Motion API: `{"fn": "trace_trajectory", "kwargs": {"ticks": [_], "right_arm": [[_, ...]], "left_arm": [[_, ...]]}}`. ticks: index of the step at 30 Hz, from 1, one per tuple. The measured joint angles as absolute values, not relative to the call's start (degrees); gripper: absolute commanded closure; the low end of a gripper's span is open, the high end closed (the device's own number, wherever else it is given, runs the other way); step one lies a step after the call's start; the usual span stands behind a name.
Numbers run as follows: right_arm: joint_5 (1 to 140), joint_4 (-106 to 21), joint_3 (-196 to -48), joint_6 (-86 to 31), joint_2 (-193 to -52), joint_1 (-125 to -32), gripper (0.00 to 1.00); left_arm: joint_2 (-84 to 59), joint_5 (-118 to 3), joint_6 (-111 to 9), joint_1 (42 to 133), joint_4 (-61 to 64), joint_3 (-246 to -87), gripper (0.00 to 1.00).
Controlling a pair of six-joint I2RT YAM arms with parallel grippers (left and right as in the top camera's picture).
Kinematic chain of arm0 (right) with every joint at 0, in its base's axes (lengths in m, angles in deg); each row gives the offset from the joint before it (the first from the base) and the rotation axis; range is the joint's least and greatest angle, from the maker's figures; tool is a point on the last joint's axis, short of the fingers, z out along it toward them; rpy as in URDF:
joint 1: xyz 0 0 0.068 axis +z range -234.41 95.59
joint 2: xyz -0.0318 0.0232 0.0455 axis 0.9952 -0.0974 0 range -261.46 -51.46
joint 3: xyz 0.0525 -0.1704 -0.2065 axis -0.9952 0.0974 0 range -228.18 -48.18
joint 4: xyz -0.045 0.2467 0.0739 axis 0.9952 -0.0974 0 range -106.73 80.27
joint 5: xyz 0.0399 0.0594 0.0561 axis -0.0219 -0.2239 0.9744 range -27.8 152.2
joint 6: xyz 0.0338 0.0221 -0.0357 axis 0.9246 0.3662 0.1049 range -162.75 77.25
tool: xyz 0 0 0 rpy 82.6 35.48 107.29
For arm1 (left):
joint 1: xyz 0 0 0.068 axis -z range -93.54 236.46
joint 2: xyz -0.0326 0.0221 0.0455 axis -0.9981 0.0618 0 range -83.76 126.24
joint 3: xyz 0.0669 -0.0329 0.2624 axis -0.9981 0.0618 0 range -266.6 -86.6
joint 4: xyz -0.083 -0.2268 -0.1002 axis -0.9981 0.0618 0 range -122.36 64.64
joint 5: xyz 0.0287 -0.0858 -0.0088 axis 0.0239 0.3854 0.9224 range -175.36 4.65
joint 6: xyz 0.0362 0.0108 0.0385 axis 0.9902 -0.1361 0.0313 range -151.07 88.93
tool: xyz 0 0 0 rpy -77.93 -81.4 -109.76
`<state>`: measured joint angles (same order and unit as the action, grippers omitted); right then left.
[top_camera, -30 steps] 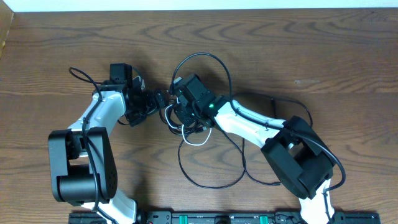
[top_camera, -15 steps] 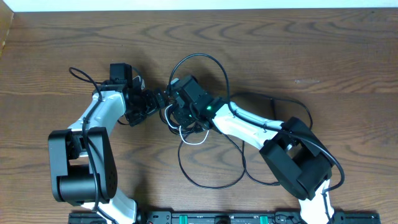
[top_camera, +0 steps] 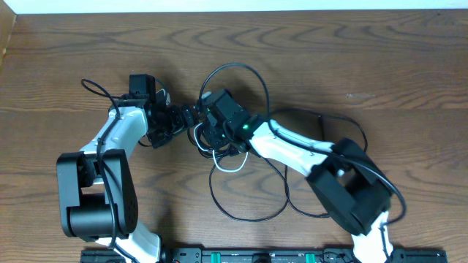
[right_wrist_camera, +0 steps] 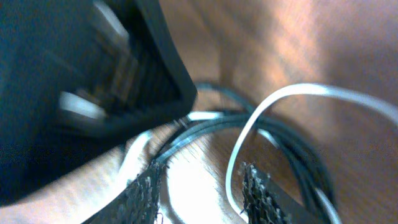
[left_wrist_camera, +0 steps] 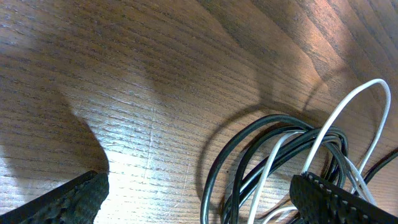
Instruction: Untangle cables
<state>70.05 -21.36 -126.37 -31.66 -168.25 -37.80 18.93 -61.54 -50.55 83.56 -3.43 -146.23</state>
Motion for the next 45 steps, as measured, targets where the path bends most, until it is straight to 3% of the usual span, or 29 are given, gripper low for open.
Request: {"fn": "trace_trajectory", "kwargs": {"ticks": [7, 20, 31, 38, 45], "right_arm": [[73.6, -21.1, -126.6, -27.8, -160.8, -37.6, 0.53], [74.7, -23.2, -126.8, -24.5, -160.8, -34.8, 0.5], [75.0, -23.2, -126.8, -23.9, -160.8, -34.3, 0.45], [74.5, -23.6, -126.8, -22.9, -160.8, -34.3, 0.37], [73.1, -18.2, -126.9, -17.8, -163.7, -34.3, 0.46]], "left_arm": [[19.0, -61.7, -50.7, 83.1, -3.6, -146.2, 0.02], [19.0, -61.7, -50.9, 83.2, -3.7, -146.2, 0.02], [19.0, -61.5, -58.2, 82.8, -1.7, -146.2, 0.03], [18.3, -64.1, -61.4, 73.0, 4.0, -146.2, 0.02], [17.6, -68.4, -62.4, 64.8, 7.1, -146.2, 0.02]]}}
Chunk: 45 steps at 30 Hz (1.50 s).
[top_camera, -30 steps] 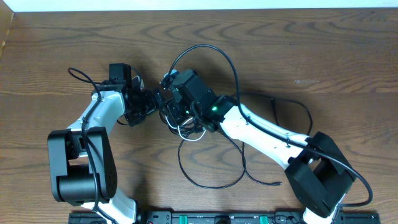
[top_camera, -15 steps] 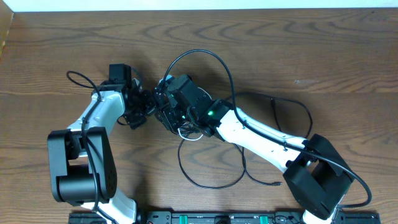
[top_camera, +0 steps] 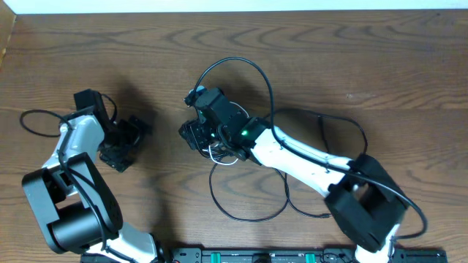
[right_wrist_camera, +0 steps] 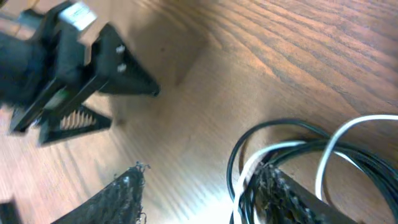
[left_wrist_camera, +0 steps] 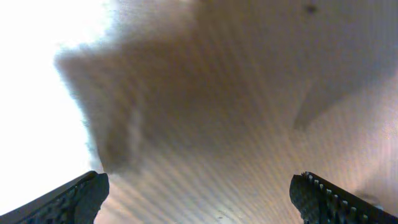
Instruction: Untangle cables
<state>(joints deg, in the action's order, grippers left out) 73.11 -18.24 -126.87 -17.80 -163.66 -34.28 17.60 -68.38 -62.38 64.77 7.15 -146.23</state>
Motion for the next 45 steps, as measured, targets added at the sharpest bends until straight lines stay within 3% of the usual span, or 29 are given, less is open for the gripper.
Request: {"fn": "trace_trajectory", "kwargs": {"ticks": [6, 13, 19, 26, 31, 43, 45], "right_arm": [[72.7, -15.4, -126.9, -16.0, -169.9, -33.7, 0.51], [72.6, -15.0, -126.9, -14.6, -171.6, -32.6, 0.68], [72.2, -15.3, -126.9, -11.1, -171.9, -32.4, 0.67], [70.2, -15.9, -126.9, -8.6, -173.5, -32.1, 0.59], [69.6, -16.4, -126.9, -7.8, -173.6, -32.1, 0.75], [76.6, -14.0, -126.9, -4.8, -173.6, -32.4, 0.9], [79.2, -13.7, -126.9, -4.9, -173.6, -33.1, 0.99]], "left_arm": [[17.6, -69.1, -62.4, 64.3, 7.5, -146.2, 0.02], [17.6, -69.2, -62.4, 64.3, 7.5, -146.2, 0.02], [17.6, -69.2, -62.4, 64.3, 7.5, -146.2, 0.02], [17.6, -69.2, -62.4, 64.3, 7.5, -146.2, 0.02], [17.6, -69.2, -62.4, 64.3, 7.5, -146.2, 0.02], [17.6, -69.2, -62.4, 64.3, 7.5, -146.2, 0.02], [17.6, -69.2, -62.4, 64.3, 7.5, -146.2, 0.02]]}}
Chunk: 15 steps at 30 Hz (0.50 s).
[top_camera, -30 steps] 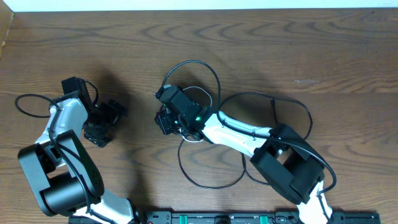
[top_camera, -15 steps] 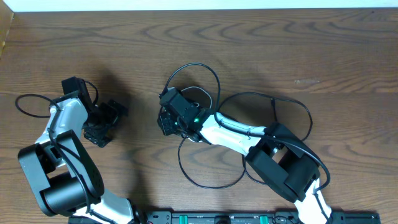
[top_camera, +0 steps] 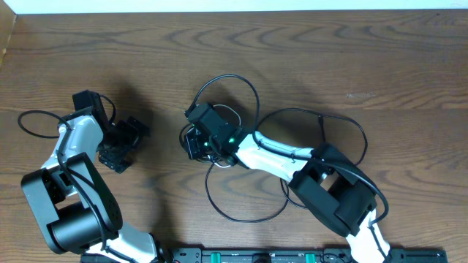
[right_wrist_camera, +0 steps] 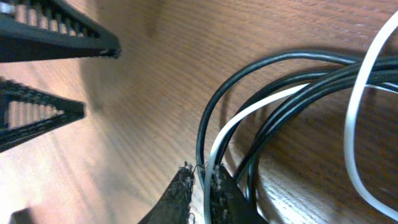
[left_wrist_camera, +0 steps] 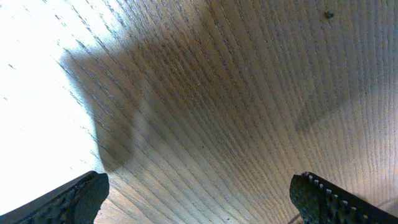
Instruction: Untangle cables
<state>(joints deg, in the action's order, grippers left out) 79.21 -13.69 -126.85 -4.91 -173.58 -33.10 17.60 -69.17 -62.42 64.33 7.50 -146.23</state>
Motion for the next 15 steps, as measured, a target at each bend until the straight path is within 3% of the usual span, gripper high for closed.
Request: {"fn": "trace_trajectory", "kwargs": {"ticks": [10, 15], "right_arm": [[91.5, -14.9, -126.9, -4.4, -173.0, -38.8, 0.98], [92.2, -15.1, -126.9, -4.4, -173.0, -38.6, 0.93]], "left_arm": [[17.6, -69.2, -62.4, 64.3, 7.7, -146.2, 0.02], [17.6, -69.1, -62.4, 64.3, 7.7, -146.2, 0.02]]}}
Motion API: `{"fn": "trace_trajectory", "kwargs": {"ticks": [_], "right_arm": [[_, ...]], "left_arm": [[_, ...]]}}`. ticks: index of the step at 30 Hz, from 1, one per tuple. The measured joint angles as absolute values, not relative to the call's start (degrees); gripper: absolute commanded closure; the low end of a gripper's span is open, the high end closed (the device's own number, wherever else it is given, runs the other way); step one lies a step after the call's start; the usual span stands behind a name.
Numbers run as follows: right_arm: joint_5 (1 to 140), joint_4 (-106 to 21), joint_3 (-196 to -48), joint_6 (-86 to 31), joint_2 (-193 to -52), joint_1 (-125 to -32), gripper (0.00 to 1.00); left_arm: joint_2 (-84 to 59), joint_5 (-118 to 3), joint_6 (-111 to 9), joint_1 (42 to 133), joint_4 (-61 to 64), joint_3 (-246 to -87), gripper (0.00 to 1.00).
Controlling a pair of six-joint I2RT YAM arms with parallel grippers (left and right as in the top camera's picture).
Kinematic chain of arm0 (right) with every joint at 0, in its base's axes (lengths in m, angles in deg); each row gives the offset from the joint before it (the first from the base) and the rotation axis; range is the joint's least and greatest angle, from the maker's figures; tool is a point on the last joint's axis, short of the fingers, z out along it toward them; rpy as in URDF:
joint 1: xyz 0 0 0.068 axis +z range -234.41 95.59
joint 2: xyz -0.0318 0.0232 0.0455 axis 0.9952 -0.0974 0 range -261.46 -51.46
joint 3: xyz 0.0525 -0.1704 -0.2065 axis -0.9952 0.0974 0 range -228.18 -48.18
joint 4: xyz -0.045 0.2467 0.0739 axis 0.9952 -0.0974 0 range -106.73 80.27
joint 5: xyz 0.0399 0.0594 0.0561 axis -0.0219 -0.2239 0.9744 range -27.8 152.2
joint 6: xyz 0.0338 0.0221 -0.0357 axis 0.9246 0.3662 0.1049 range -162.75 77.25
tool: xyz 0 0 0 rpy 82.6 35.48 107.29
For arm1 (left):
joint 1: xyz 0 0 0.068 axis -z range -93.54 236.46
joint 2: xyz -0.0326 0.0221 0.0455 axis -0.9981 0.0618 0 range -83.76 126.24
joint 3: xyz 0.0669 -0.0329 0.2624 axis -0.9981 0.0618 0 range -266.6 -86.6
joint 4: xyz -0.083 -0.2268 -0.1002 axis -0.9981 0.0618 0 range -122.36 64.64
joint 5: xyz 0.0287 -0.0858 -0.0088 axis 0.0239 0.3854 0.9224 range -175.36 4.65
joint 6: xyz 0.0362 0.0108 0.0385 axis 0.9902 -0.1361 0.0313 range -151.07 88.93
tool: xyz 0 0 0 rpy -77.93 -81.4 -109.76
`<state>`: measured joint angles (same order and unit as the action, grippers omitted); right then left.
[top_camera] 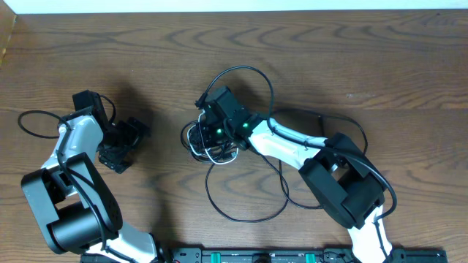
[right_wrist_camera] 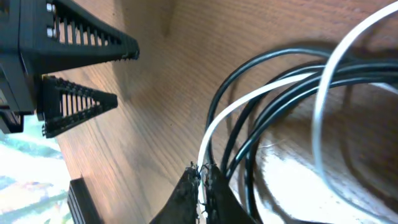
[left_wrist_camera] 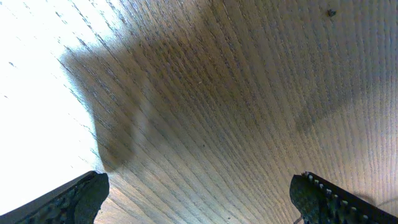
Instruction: Untangle cables
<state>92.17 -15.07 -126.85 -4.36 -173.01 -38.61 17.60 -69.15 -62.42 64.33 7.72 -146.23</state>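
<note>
A knot of black cables and a thin white cable lies mid-table. My right gripper sits at the knot. In the right wrist view the right gripper is shut on the white cable, with the black cables crowding beside it. My left gripper stands open over bare wood well to the left of the knot. The left gripper has nothing between its fingers. It also shows as the left gripper at the upper left of the right wrist view.
Black loops spread from the knot: one loop toward the far side, a large loop toward the front, another loop on the right beside my right arm. An equipment rail runs along the front edge.
My right gripper, still shut on the white cable, has shifted a little to the right and away from the front. The knot now shows to its left. The left arm has not moved.
Both grippers met at the knot, the left one open over the cables. Then the left gripper stood far to the left over bare wood, and the right gripper was open at the knot. Later the right gripper was shut on the white cable, and it still holds it.
</note>
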Motion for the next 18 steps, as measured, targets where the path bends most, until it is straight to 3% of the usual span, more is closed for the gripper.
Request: {"fn": "trace_trajectory", "kwargs": {"ticks": [4, 9, 18], "right_arm": [[90.2, -15.1, -126.9, -4.2, -173.0, -37.3, 0.88], [87.5, -13.0, -126.9, -3.0, -173.0, -35.6, 0.68], [85.8, -9.1, -126.9, -2.3, -175.3, -35.3, 0.62]], "left_arm": [[17.6, -69.1, -62.4, 64.3, 7.7, -146.2, 0.02], [17.6, -69.1, -62.4, 64.3, 7.7, -146.2, 0.02], [17.6, -69.1, -62.4, 64.3, 7.7, -146.2, 0.02]]}}
